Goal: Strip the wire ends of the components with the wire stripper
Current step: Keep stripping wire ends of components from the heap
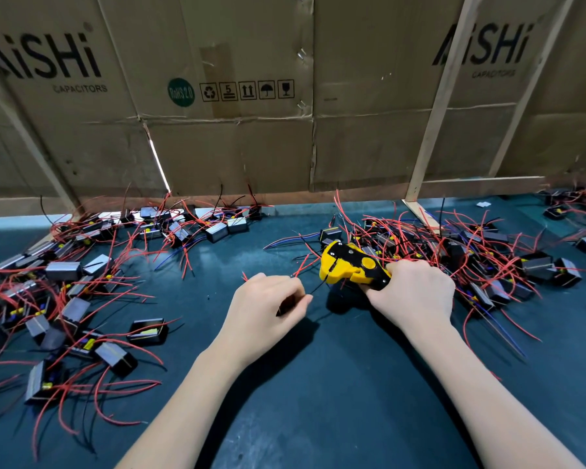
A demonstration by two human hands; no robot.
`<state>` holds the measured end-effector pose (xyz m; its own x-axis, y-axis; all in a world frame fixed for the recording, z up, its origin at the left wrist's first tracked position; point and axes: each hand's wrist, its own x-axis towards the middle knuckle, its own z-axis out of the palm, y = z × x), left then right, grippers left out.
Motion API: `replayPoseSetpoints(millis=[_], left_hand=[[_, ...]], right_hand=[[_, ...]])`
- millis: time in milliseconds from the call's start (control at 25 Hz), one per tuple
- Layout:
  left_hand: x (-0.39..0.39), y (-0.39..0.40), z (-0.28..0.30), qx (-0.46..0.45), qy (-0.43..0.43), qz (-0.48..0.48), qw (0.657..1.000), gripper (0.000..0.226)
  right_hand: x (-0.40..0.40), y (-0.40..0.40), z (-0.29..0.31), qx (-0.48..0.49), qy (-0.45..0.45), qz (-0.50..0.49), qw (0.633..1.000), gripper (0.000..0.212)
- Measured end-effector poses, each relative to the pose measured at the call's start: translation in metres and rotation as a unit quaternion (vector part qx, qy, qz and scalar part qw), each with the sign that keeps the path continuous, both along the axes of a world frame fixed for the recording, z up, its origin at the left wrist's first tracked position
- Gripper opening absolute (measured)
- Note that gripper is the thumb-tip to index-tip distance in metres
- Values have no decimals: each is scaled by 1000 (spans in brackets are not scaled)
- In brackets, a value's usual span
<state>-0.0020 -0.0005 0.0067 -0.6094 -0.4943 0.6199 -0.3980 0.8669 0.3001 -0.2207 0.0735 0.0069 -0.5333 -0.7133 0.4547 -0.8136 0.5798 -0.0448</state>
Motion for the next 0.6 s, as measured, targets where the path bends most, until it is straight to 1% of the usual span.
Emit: replayPoseSetpoints(millis=[80, 160, 280, 320, 360, 400, 440, 480, 520, 560, 600], left_hand=[[1, -1, -1, -25, 0, -1, 1000, 25], [2, -3, -1, -30, 2, 25, 999, 22], [1, -6, -3, 41, 57, 148, 986, 15], [1, -7, -4, 70, 84, 157, 982, 13], [0, -8, -5, 104, 120, 121, 980, 7], [-1, -7, -4, 159, 151, 66, 973, 12], [-1, -5, -1, 221, 163, 6, 962, 30], [0, -4, 1, 258, 159, -37, 952, 47], [3, -6, 4, 250, 142, -36, 957, 57], [7, -11, 7, 213, 130, -9, 968, 60], [13, -18, 10, 154, 124, 44, 979, 58]], right_hand=[[-1, 0, -1, -40, 1, 26, 999, 43], [-7, 2, -3, -68, 9, 33, 997, 47], [-13, 4, -5, -107, -9, 16, 994, 46], [-13, 4, -6, -112, -15, 14, 994, 45], [-13, 4, -7, -113, -20, 15, 993, 44], [-13, 4, -8, -113, -24, 18, 993, 44], [-12, 3, -9, -111, -29, 22, 993, 44], [-11, 2, -9, -108, -33, 26, 993, 44], [-11, 2, -9, -107, -34, 29, 993, 43], [-11, 2, -9, -109, -35, 31, 993, 43], [-12, 2, -9, -117, -37, 31, 992, 43]])
